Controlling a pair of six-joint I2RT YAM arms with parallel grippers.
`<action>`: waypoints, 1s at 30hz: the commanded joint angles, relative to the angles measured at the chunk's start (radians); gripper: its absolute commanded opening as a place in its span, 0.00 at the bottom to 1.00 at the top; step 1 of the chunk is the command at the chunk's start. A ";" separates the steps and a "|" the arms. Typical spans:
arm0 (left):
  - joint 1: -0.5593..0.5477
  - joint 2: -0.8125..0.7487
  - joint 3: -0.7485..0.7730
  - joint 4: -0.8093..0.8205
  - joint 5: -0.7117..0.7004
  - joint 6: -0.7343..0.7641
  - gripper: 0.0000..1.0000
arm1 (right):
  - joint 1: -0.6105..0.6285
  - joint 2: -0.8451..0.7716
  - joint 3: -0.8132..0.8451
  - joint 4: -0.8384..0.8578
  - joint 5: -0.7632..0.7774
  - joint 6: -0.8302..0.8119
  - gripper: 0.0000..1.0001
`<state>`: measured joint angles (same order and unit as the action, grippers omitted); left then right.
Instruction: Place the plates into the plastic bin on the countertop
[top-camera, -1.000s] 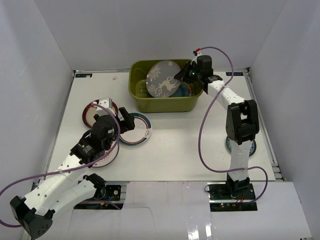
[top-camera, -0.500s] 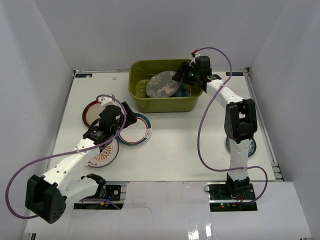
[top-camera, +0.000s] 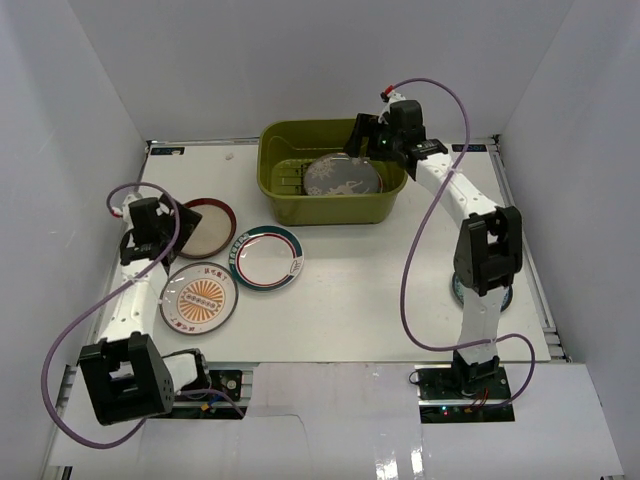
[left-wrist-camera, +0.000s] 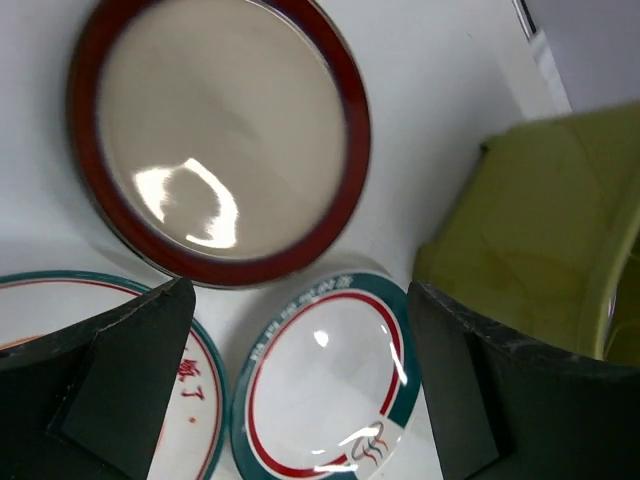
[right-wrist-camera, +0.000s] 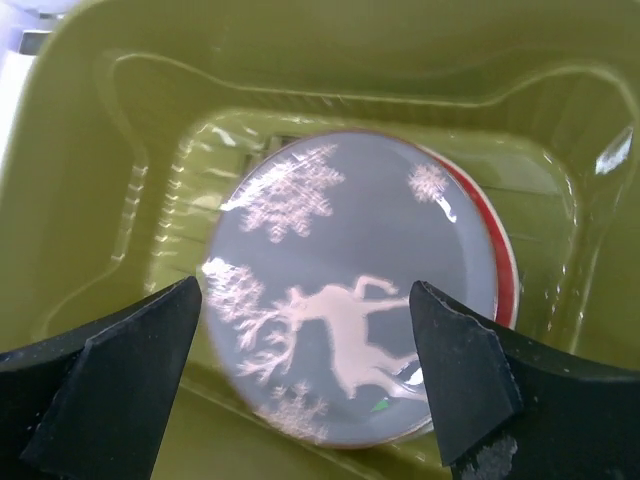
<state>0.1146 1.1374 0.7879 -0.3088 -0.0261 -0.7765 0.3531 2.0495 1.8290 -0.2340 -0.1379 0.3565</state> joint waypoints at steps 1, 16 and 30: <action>0.134 0.045 0.024 0.000 0.107 -0.026 0.97 | 0.018 -0.181 -0.058 0.057 0.008 -0.030 0.91; 0.362 0.404 0.112 0.137 0.271 0.106 0.85 | 0.300 -0.695 -0.826 0.458 -0.117 0.084 0.46; 0.366 0.581 0.160 0.217 0.316 0.151 0.48 | 0.356 -0.850 -0.952 0.455 -0.117 0.091 0.28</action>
<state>0.4759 1.7145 0.9291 -0.1337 0.2630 -0.6292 0.7036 1.2167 0.8783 0.1806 -0.2573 0.4427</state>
